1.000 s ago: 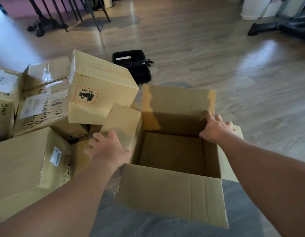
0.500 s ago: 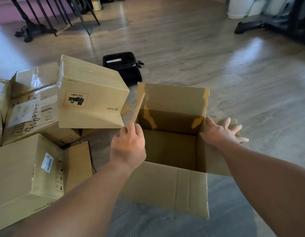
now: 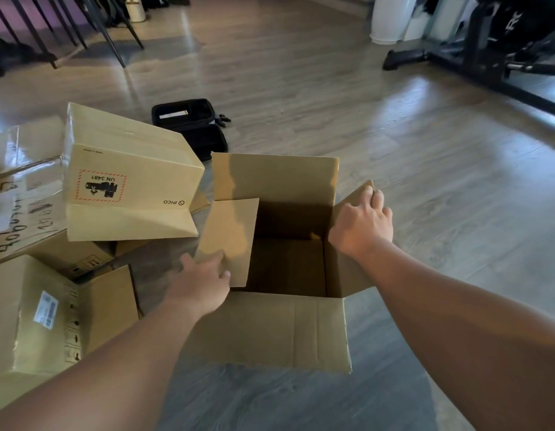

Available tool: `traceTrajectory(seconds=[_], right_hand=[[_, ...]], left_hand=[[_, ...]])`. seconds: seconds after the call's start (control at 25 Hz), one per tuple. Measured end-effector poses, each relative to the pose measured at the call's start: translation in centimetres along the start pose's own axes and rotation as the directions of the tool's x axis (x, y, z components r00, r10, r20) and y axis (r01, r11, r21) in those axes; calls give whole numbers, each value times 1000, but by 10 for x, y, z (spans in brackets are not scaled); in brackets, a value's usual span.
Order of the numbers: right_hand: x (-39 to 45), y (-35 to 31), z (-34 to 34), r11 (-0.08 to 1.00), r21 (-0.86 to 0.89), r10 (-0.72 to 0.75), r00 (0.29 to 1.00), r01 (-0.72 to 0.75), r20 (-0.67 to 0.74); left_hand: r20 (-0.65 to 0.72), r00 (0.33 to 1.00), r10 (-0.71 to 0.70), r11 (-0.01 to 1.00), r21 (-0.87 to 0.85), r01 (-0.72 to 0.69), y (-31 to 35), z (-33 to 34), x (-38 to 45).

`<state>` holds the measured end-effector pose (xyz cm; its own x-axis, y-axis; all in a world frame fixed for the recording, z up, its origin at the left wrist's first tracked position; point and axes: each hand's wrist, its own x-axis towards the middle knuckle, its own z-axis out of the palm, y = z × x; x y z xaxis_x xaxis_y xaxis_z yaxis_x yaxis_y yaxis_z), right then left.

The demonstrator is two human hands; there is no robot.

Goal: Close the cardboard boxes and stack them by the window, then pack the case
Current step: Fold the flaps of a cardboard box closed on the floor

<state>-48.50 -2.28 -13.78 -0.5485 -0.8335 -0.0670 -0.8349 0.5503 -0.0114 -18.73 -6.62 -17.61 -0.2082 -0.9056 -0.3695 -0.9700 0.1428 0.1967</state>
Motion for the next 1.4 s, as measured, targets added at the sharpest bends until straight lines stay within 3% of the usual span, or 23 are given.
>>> traceTrajectory(seconds=[0.08, 0.2, 0.36, 0.48, 0.72, 0.96, 1.2, 1.4], right_hand=[[-1, -15, -9, 997, 59, -50, 997, 53, -54], [-3, -37, -20, 965, 231, -119, 992, 126, -42], [0, -47, -22, 907, 378, -182, 982, 188, -52], [-5, -42, -10, 837, 469, -315, 949, 283, -10], [-30, 14, 49, 869, 356, -424, 888, 344, 178], [-51, 72, 72, 804, 306, -575, 798, 510, 181], [-54, 78, 68, 818, 307, -559, 798, 487, 224], [-60, 71, 59, 819, 492, -416, 896, 296, 154]], left_hand=[[69, 998, 12, 996, -93, -6, 1, 0, -2], [105, 994, 30, 997, -68, -23, 5, 1, -7], [42, 997, 62, 998, 21, -63, 2, -4, -14], [-5, 999, 35, 999, 10, -35, -1, -11, -12], [10, 998, 61, 997, -55, -60, -9, -23, -1], [54, 997, 60, 991, -123, -53, -12, -22, 0], [36, 999, 41, 982, -185, -34, -24, -35, 8], [-276, 961, -25, 978, -206, -34, -32, -59, 13]])
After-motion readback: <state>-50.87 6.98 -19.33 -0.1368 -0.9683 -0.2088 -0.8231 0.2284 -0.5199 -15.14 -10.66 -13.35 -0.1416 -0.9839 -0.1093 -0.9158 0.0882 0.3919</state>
